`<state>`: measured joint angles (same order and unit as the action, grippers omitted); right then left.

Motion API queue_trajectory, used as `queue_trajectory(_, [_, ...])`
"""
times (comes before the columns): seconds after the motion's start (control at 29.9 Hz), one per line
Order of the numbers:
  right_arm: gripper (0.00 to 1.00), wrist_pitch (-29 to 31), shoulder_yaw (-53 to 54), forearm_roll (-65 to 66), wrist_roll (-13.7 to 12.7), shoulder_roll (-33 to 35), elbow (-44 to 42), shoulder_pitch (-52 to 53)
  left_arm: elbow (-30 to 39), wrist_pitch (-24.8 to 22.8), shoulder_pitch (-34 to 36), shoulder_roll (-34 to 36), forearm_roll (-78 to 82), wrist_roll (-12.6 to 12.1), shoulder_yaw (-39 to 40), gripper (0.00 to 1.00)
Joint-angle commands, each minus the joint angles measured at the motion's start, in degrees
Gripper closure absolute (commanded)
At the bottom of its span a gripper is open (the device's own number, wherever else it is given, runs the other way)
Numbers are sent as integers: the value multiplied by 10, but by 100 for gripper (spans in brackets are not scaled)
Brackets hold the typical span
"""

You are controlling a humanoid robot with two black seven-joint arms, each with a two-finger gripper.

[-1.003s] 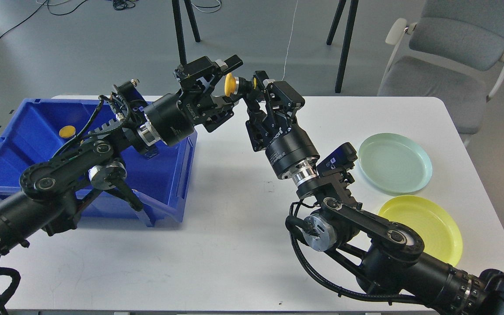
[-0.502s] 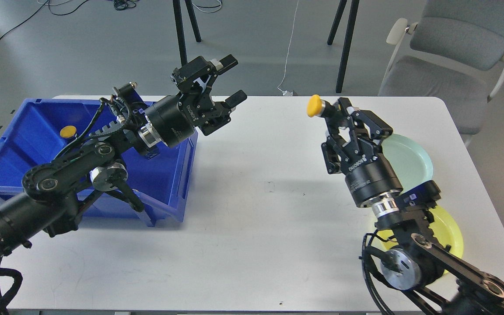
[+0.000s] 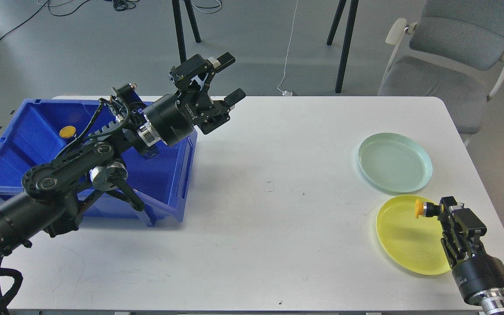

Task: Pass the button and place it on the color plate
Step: 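Lower the yellow button onto the yellow plate and release it, then reach the left gripper into the bin and grasp a green-topped button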

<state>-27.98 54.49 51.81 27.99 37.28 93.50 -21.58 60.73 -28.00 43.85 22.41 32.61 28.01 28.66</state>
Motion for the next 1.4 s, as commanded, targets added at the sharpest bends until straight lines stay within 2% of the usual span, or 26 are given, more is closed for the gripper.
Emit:
queue_trajectory(0.0, [90, 0, -25, 11, 0, -5, -32, 11, 0, 0, -1, 0, -1, 0, 0, 8])
queue_trajectory(0.17, [62, 0, -31, 4, 0, -19, -65, 37, 1, 0, -1, 0, -1, 0, 0, 9])
queue_trajectory(0.23, [55, 0, -26, 3, 0, -28, -65, 38, 1, 0, -1, 0, -1, 0, 0, 9])
queue_trajectory(0.3, [40, 0, -23, 3, 0, -31, -65, 39, 0, 0, -1, 0, -1, 0, 0, 9])
queue_trajectory(0.4, [33, 0, -21, 2, 0, -34, -64, 39, 1, 0, -2, 0, 0, 0, 0, 9])
queue_trajectory(0.87, [29, 0, -20, 1, 0, -44, -57, 41, 0, 0, -1, 0, -1, 0, 0, 8])
queue_trajectory(1.07, [25, 0, 3, 1, 0, -76, -21, 45, 4, 0, -1, 3, 0, 0, 0, 8])
queue_trajectory(1.17, [25, 0, 14, -1, 0, -84, 11, 71, 8, 0, -1, 23, 0, 0, 24, 8])
queue_trajectory(1.37, [19, 0, 12, -64, 0, -93, 46, 139, 33, 0, 5, 152, 11, 0, 40, 8])
